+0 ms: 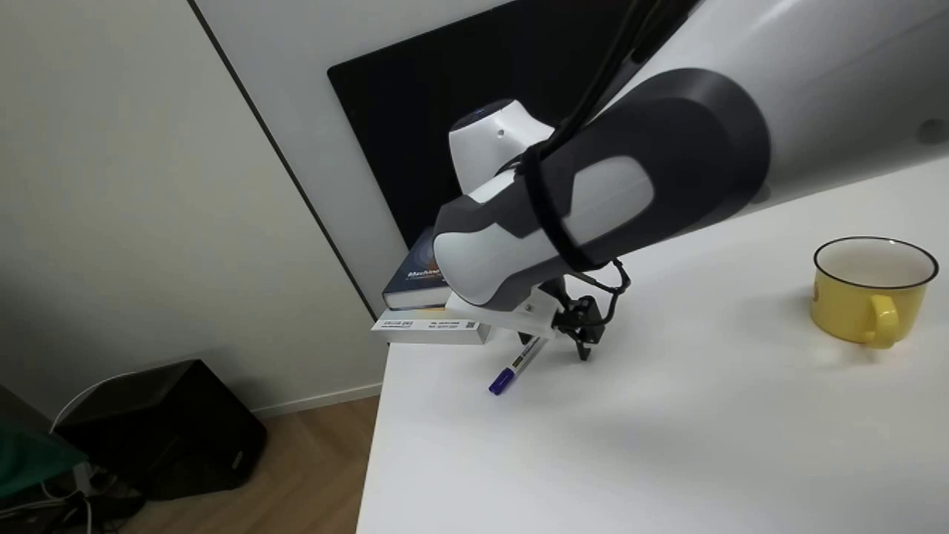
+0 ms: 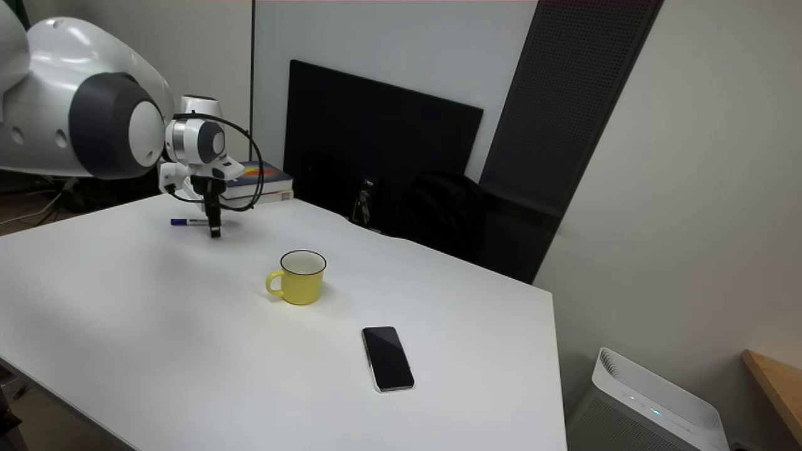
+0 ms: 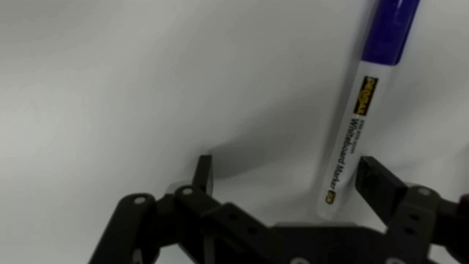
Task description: Put the blue marker inside the yellow mug
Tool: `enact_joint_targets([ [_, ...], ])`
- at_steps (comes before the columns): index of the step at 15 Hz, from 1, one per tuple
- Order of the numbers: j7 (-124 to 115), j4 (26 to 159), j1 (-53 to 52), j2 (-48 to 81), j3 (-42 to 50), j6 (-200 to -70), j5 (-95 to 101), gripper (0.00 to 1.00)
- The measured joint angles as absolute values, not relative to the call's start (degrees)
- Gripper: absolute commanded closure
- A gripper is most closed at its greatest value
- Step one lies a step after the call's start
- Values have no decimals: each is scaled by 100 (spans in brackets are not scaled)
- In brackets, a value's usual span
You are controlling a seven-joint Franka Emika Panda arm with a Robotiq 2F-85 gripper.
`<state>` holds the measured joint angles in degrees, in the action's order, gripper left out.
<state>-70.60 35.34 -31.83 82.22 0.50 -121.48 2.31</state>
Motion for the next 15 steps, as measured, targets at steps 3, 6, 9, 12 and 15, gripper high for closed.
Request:
enact_joint_targets([
  [3,-7060,3530,-3183,8225,50,-12140,231,0],
  [6,-7060,3501,-3185,8225,50,-12124,232,25],
  [9,-7060,3432,-3187,8224,51,-12119,232,40],
  [12,-7060,3400,-3185,8224,52,-12118,233,61],
  [15,-7060,3387,-3169,8224,55,-12118,233,81],
])
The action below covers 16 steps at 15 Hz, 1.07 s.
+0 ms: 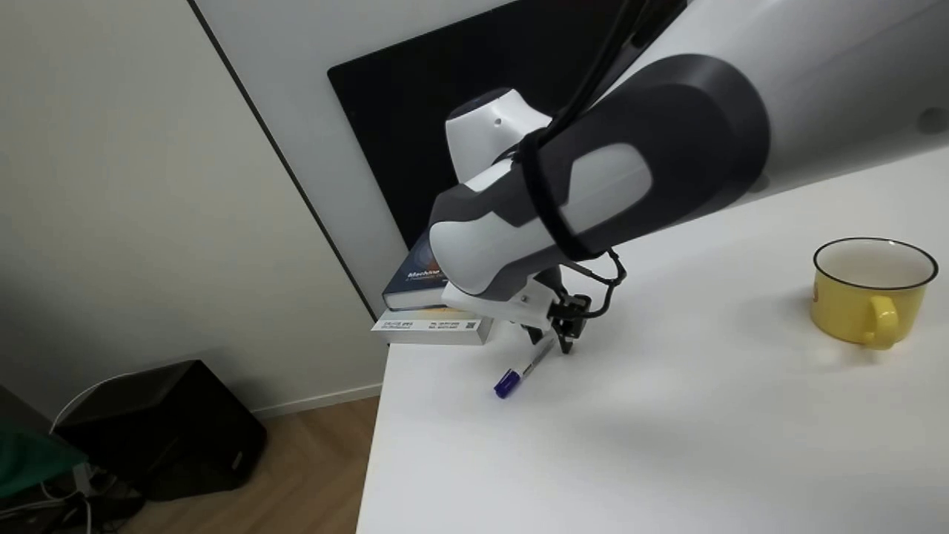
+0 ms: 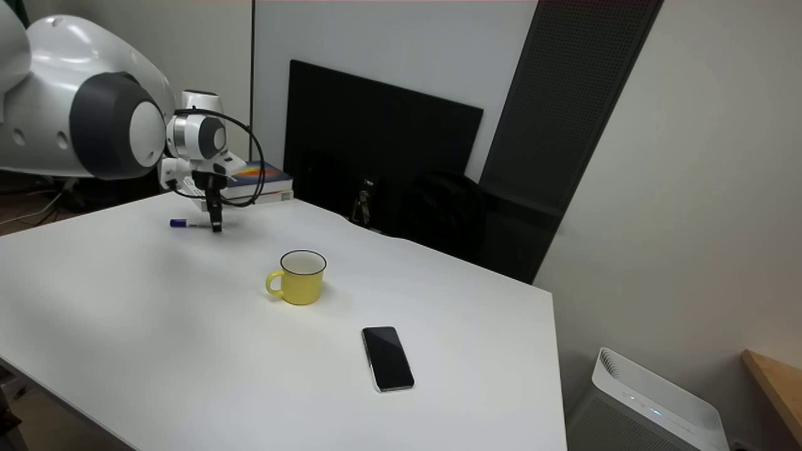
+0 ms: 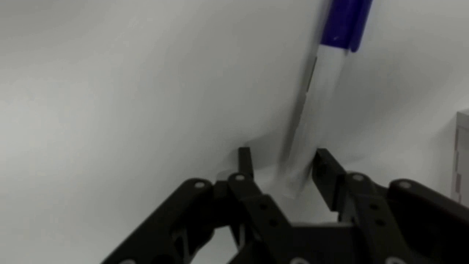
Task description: Put the blue marker inside the yellow mug
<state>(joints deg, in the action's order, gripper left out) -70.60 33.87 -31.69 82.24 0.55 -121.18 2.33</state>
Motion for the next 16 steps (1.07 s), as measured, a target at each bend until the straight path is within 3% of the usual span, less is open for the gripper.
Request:
enact_joint_targets([
  [2,-7060,3385,-3146,8224,56,-12118,233,95],
  [4,-7060,3385,-3108,8224,57,-12112,233,99],
  [16,-7067,3227,-2843,8150,287,-11998,359,96],
])
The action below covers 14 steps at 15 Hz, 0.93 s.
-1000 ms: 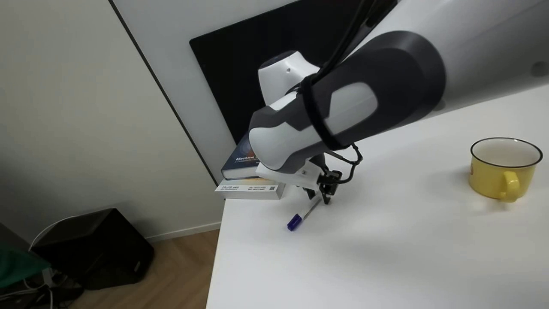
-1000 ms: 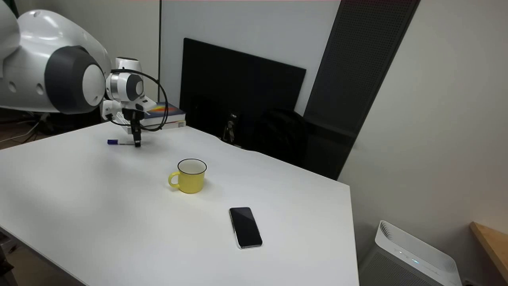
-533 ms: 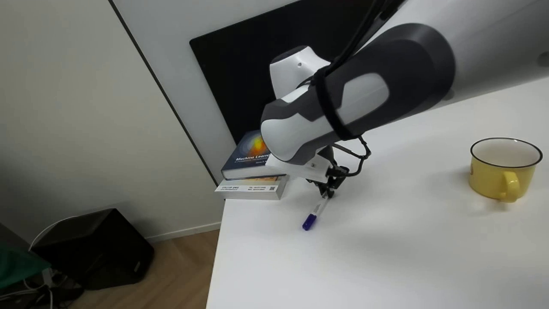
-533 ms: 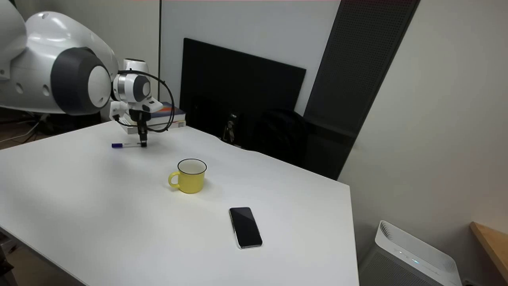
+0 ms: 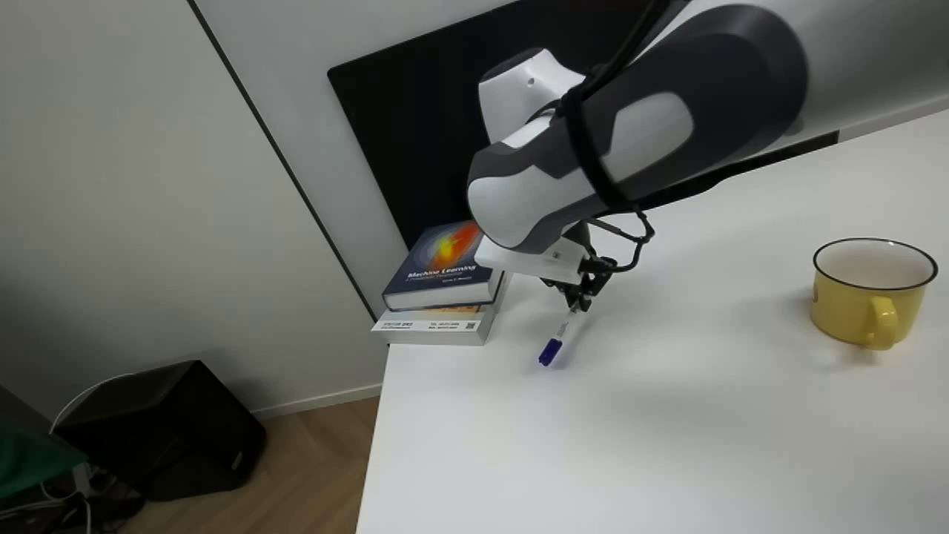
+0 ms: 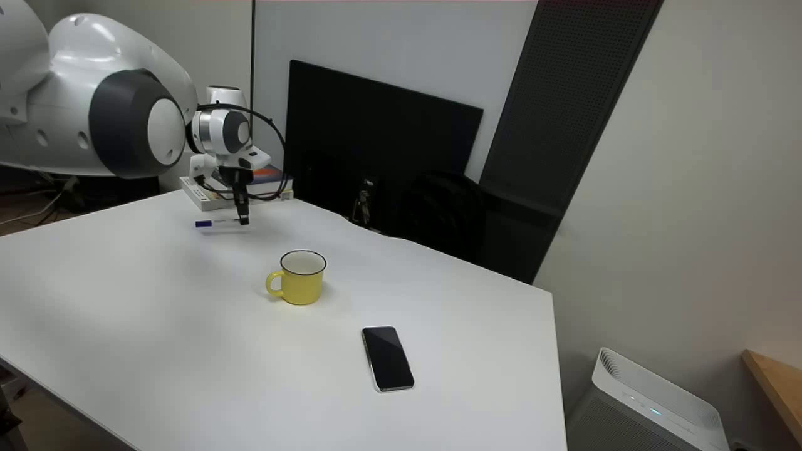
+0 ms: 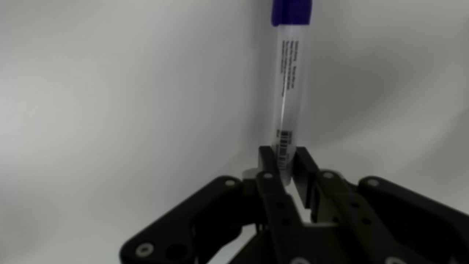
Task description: Put the blue marker inside the yellow mug
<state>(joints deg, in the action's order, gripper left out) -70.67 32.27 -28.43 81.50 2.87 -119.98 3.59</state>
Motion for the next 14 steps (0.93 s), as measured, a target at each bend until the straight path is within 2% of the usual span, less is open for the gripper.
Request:
enact_joint_targets([
  [14,-7065,3160,-2920,7190,1261,-10589,1260,96],
])
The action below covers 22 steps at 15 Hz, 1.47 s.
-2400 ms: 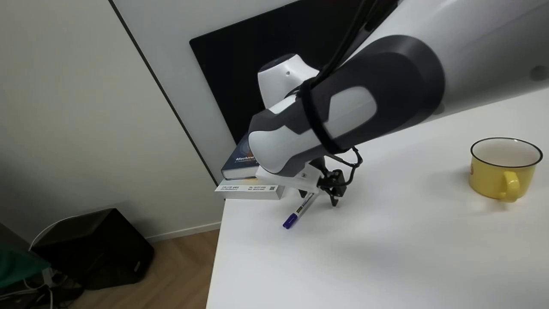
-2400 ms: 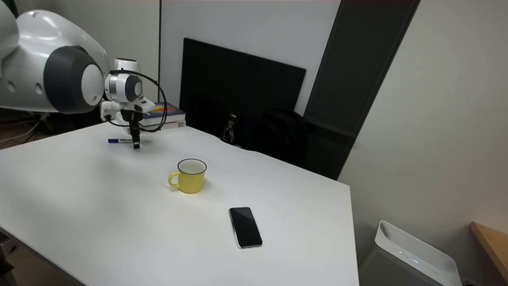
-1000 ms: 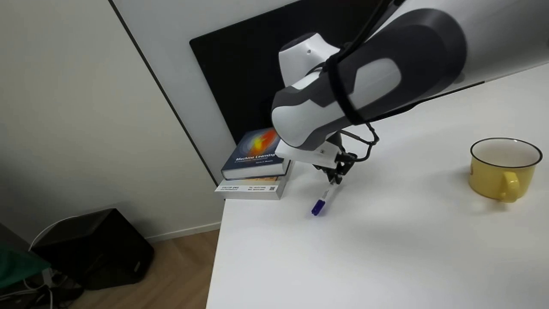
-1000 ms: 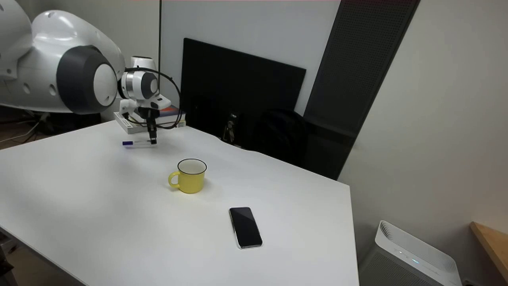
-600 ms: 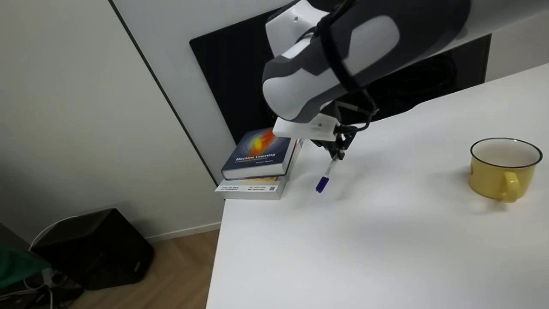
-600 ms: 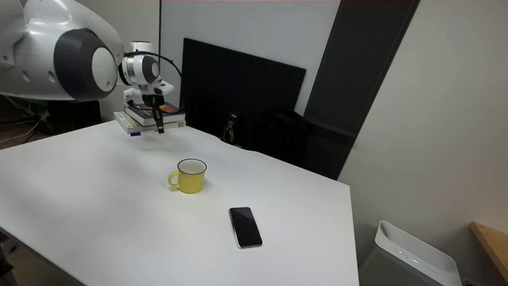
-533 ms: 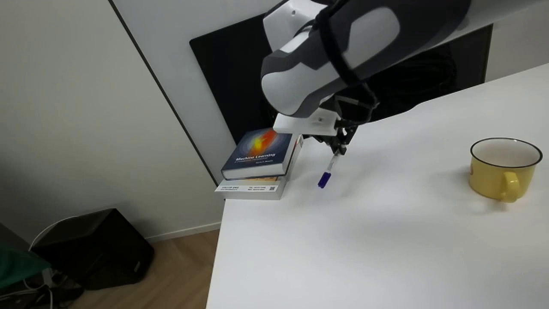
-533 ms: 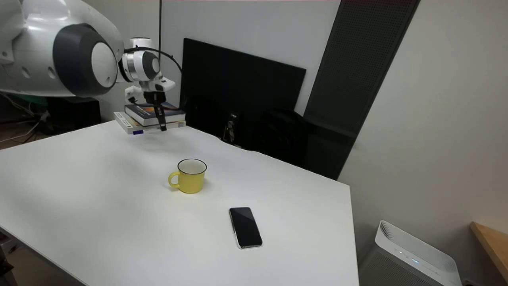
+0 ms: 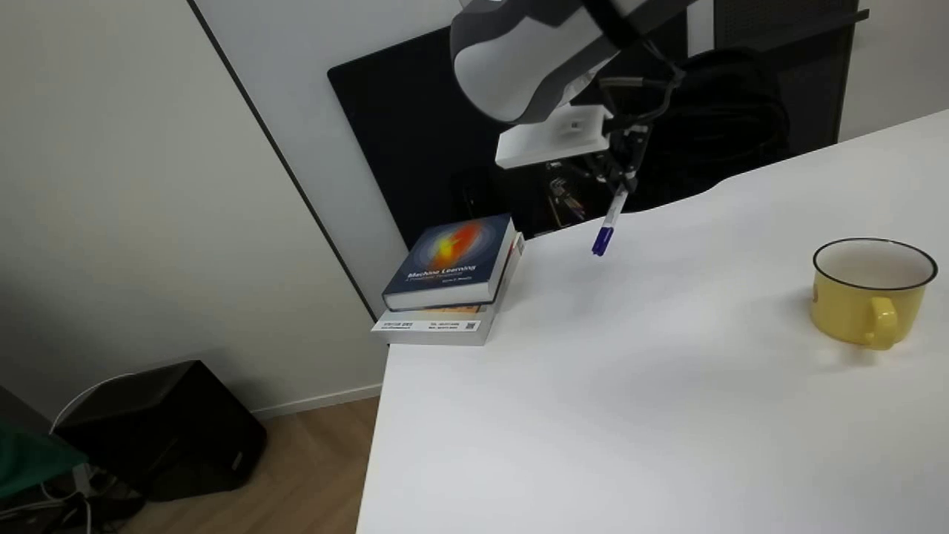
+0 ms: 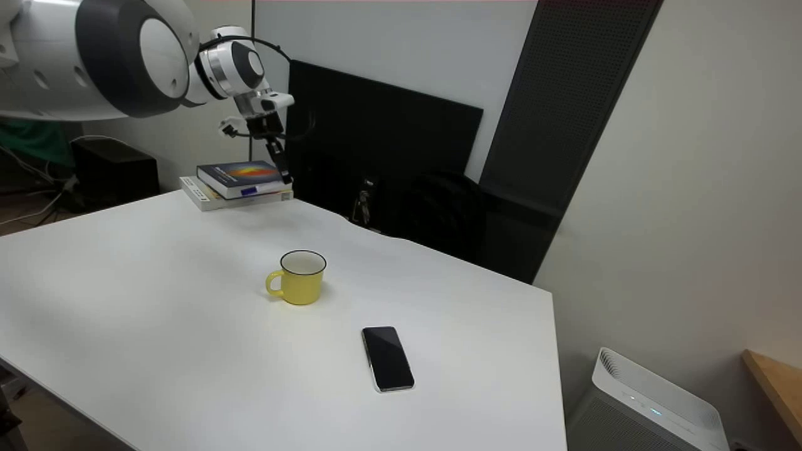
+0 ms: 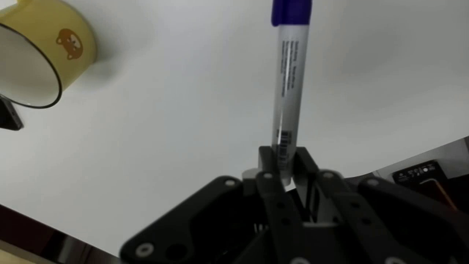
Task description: Put the blue marker inside the yellow mug
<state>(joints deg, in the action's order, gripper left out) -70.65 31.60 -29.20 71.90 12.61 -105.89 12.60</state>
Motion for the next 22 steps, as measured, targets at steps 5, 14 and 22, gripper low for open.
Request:
enact_joint_targets([
  [5,-7064,3213,-2884,6913,1491,-10117,1379,96],
  [14,-7067,4133,-2875,6220,1646,-10040,1425,96],
  [22,-7085,6107,-3011,5193,1708,-10660,1561,96],
])
